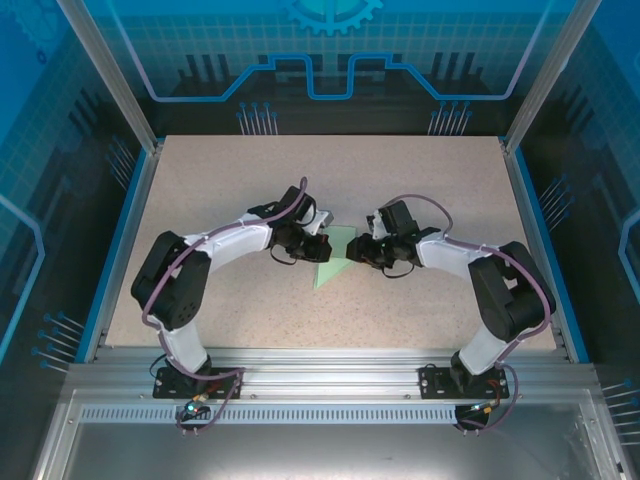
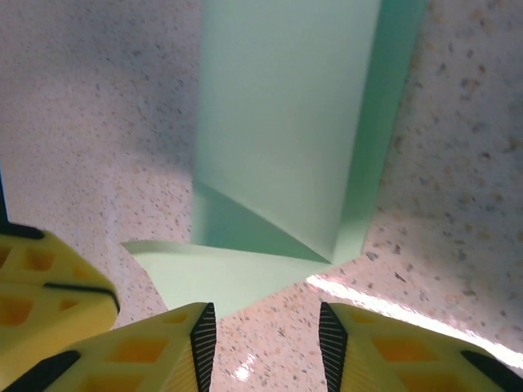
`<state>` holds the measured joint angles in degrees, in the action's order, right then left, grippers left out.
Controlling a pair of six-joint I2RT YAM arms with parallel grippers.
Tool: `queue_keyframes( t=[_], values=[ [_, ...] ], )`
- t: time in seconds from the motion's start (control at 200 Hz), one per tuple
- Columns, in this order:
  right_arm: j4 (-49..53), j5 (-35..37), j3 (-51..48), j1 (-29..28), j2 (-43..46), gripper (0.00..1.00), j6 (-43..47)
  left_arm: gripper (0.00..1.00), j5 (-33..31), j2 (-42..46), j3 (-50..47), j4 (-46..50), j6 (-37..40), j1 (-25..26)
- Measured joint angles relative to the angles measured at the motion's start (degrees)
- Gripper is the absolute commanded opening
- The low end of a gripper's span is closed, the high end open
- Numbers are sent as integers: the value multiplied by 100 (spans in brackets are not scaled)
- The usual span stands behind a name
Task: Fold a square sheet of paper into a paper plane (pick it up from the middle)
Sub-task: Third fold the triangle at the center of the table.
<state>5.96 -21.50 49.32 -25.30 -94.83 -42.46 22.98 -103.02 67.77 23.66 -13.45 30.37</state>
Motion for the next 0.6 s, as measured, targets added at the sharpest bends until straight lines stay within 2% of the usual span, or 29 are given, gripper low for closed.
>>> queue_keyframes(
  t=[0.6],
  values=[
    [-407, -365, 184, -195, -682, 46, -149, 3, -247, -315, 4, -22, -2, -26]
  ],
)
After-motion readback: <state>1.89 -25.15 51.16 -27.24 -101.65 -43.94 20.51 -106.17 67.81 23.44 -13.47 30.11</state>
